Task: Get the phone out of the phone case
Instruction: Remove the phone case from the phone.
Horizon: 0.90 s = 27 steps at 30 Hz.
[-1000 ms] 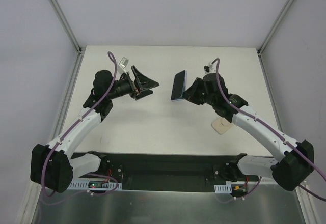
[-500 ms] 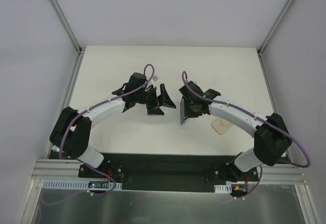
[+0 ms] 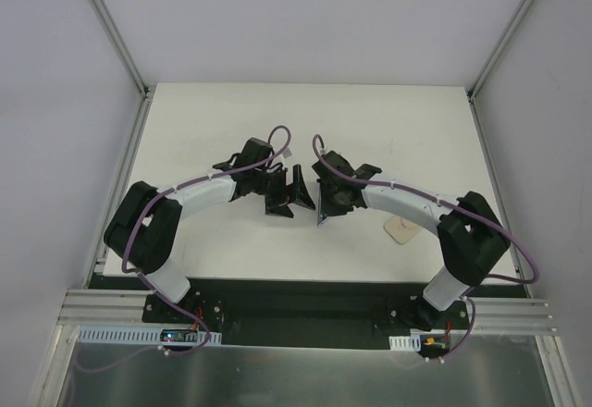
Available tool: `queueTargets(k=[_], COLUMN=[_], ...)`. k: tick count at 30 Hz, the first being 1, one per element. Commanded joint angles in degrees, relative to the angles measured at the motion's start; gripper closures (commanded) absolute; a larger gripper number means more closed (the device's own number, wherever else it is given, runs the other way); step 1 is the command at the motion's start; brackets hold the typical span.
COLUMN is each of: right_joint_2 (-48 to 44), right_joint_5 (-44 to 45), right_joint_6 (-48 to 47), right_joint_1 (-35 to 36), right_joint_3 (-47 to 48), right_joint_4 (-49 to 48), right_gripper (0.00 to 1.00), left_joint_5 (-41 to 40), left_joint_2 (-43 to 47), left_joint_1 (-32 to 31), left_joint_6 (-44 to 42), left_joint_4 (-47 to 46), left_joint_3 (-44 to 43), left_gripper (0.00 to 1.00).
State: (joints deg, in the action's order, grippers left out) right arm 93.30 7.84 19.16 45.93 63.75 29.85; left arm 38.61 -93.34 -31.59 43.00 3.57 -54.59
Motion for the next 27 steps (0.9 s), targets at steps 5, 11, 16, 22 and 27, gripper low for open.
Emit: queueTargets(k=[5,11,16,22,27], right_joint_2=[6.5,8.8,10.1,9.8,3.0], right_joint_5=[-12.7,-15.5,-17.2,-17.2,-7.2], right_joint_6=[1.1,1.8,2.1,2.3,1.3], right_joint_1=[0.5,0.5,0.4,0.5,0.7], right_joint_3=[-0.7,-1.2,-1.0,-0.9,-1.5], right_joint_4=[-13.3,-16.1,-17.5,-16.5,-7.9], right_gripper=[0.99,0.99,0.98,0.99,0.99], left_joint_5=[-2.7,-4.9,-8.4,-11.6,-12.9], left_joint_2=[-0.7,-1.5,-0.7,0.9,5.1], left_joint_1=[-0.5,-0.6,-0.6,-0.7,-0.3], left_joint_6=[-4.6,-6.8,-8.1,-9.2,-9.7], left_joint_4=[1.8,1.9,2.0,1.9,2.0], left_joint_3=[1.1,1.7,1.9,1.1,2.4], left_gripper=[0.18,0.21,0.26,0.27,0.27])
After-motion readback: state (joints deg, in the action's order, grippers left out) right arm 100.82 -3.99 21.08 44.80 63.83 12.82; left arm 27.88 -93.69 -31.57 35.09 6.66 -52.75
